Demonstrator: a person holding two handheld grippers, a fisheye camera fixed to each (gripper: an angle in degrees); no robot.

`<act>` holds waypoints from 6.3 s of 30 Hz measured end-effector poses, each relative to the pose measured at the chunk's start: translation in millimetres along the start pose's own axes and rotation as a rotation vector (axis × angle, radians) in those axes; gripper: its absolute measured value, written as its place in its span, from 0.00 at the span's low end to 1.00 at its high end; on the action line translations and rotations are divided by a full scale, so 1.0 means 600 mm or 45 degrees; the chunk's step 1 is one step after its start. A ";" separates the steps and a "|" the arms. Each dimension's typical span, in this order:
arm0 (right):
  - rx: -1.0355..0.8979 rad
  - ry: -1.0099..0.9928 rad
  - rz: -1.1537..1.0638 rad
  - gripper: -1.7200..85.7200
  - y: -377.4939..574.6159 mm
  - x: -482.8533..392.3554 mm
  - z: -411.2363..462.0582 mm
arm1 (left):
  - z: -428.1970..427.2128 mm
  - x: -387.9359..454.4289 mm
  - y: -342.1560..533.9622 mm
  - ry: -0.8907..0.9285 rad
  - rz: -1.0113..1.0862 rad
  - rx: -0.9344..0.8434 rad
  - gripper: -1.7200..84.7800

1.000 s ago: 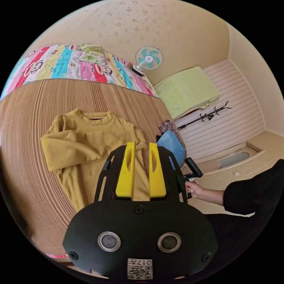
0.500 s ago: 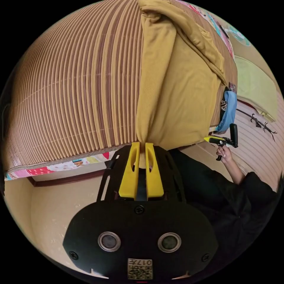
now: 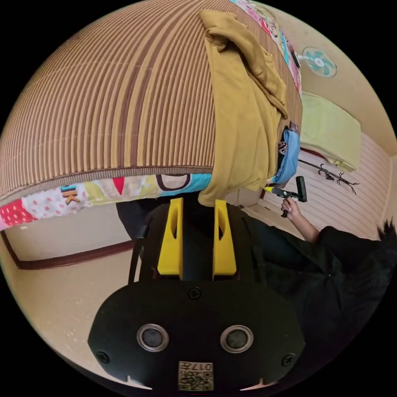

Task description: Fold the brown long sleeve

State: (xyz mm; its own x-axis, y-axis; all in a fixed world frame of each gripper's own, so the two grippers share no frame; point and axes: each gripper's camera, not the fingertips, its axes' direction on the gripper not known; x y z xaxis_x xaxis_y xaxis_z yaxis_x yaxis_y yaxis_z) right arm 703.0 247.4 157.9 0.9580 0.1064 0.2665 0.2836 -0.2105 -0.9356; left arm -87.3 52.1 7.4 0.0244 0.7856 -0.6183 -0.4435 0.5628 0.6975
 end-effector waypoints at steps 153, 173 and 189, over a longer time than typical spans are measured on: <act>0.641 -1.641 0.403 0.31 0.133 -0.014 0.200 | 0.275 0.321 -0.119 0.361 0.060 -0.492 0.09; 0.992 -0.919 0.047 0.10 0.170 0.065 -0.233 | -0.131 0.422 0.170 0.167 0.712 -0.042 0.14; 0.796 -0.563 0.251 0.02 0.165 -0.390 0.158 | -0.644 -0.121 0.340 -0.359 -0.127 0.883 0.18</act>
State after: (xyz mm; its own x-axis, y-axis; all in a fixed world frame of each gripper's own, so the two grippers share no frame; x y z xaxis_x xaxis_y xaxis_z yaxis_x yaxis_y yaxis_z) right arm 502.6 294.0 -19.0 0.8445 0.5282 0.0881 -0.0923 0.3055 -0.9477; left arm -525.8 10.4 54.9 0.3046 0.7060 -0.6393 0.2359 0.5944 0.7688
